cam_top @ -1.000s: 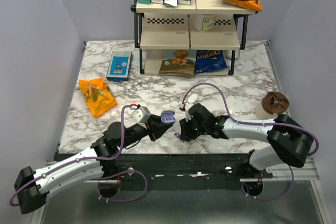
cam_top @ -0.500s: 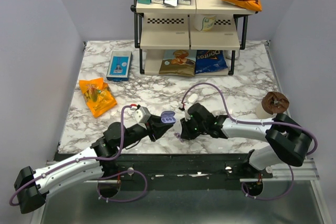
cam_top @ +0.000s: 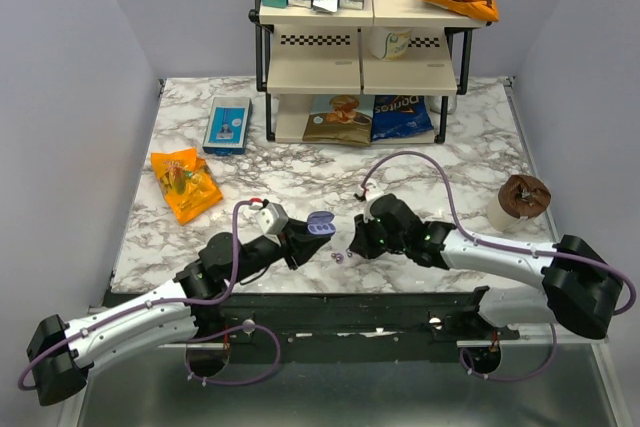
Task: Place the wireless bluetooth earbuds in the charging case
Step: Pick up the earbud from the center of the board.
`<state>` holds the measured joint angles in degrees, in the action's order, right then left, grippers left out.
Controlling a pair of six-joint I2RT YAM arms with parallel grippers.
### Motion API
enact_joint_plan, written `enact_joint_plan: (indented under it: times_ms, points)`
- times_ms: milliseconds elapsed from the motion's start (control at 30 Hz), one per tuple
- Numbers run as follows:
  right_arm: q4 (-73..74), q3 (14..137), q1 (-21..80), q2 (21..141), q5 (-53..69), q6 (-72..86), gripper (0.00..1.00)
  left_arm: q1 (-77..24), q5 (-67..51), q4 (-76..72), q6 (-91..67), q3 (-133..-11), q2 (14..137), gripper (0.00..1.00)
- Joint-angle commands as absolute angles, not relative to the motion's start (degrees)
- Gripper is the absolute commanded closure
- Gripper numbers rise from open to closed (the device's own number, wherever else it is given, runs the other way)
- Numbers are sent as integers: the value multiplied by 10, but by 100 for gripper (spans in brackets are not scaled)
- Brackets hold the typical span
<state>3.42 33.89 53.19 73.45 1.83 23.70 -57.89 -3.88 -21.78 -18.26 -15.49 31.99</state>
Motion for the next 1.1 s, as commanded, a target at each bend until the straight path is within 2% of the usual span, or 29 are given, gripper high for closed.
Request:
enact_joint_plan:
  times_ms: [0, 267, 467, 767, 1067]
  points:
    - [54, 333, 523, 708, -43, 276, 99, -582, -21, -242, -185, -151, 328, 100]
    - [64, 315, 462, 679, -57, 348, 99, -583, 21, -285, -185, -131, 341, 100]
    - [74, 304, 461, 553, -119, 357, 99, -583, 73, -404, -180, -84, 367, 100]
    - [90, 324, 482, 386, -196, 237, 99, -584, 62, -563, -132, -114, 510, 100]
    - [78, 357, 490, 331, -184, 149, 99, -583, 14, -685, -80, -203, 672, 100]
